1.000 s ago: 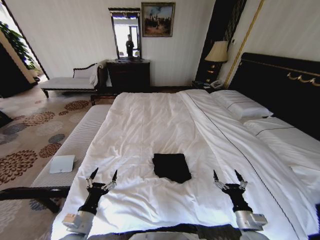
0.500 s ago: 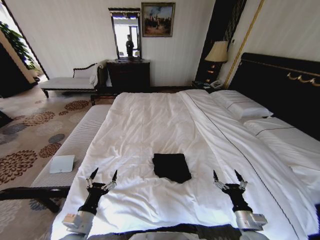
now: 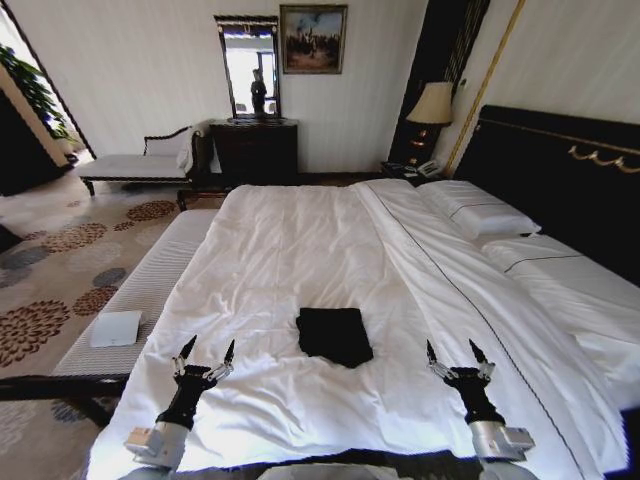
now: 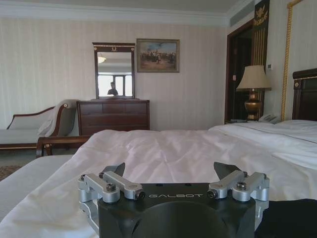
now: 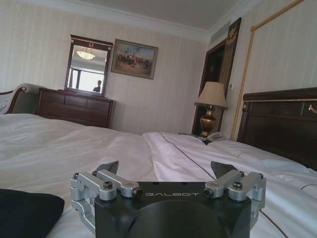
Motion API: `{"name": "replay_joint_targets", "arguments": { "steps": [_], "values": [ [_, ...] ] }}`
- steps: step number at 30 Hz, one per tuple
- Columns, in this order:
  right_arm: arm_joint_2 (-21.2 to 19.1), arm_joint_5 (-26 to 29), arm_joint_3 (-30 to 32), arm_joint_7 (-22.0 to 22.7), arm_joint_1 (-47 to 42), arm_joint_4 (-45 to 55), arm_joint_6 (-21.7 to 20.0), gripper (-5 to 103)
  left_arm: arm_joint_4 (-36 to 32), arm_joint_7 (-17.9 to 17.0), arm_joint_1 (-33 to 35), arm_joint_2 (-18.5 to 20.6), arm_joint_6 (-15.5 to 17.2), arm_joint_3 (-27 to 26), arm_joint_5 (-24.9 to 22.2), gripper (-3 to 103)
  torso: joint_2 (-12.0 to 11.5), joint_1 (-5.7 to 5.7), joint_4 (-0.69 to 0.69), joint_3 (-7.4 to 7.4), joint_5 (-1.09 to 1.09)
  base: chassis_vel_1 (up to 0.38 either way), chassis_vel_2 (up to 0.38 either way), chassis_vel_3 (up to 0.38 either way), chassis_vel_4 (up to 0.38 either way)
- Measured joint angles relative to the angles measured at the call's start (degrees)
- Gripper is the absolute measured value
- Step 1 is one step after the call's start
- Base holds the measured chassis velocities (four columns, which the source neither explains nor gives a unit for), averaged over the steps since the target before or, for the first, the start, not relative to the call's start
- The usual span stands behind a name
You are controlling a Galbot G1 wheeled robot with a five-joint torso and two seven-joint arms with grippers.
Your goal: Fold the clothes on the bed.
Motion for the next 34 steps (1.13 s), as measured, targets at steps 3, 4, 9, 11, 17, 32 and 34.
{"name": "replay_joint_targets", "arguments": {
  "steps": [3,4,9,11,17,32,34],
  "values": [
    [0.0,0.0,0.0,0.0,0.0,0.0,0.0,100,0.0,0.0,0.0,0.0,0.0,0.0,0.0,100,0.0,0.00,0.00,0.00,-0.01,-0.044,-0.176,0.042,0.168],
    [0.0,0.0,0.0,0.0,0.0,0.0,0.0,100,0.0,0.0,0.0,0.0,0.0,0.0,0.0,100,0.0,0.00,0.00,0.00,-0.01,-0.035,-0.196,0.037,0.183],
    [0.0,0.0,0.0,0.0,0.0,0.0,0.0,100,0.0,0.0,0.0,0.0,0.0,0.0,0.0,100,0.0,0.00,0.00,0.00,0.00,-0.036,-0.320,0.034,0.332],
    [0.0,0.0,0.0,0.0,0.0,0.0,0.0,100,0.0,0.0,0.0,0.0,0.0,0.0,0.0,100,0.0,0.00,-0.01,0.00,-0.01,-0.053,-0.461,0.055,0.433],
    [0.0,0.0,0.0,0.0,0.0,0.0,0.0,100,0.0,0.0,0.0,0.0,0.0,0.0,0.0,100,0.0,-0.02,0.00,0.00,0.01,-0.029,-0.534,0.031,0.535],
    [0.0,0.0,0.0,0.0,0.0,0.0,0.0,100,0.0,0.0,0.0,0.0,0.0,0.0,0.0,100,0.0,-0.04,0.00,-0.01,-0.02,0.107,-0.573,-0.100,0.567],
    [0.0,0.0,0.0,0.0,0.0,0.0,0.0,100,0.0,0.0,0.0,0.0,0.0,0.0,0.0,100,0.0,-0.03,-0.01,-0.01,-0.01,0.214,-0.502,-0.246,0.467]
  ]
}}
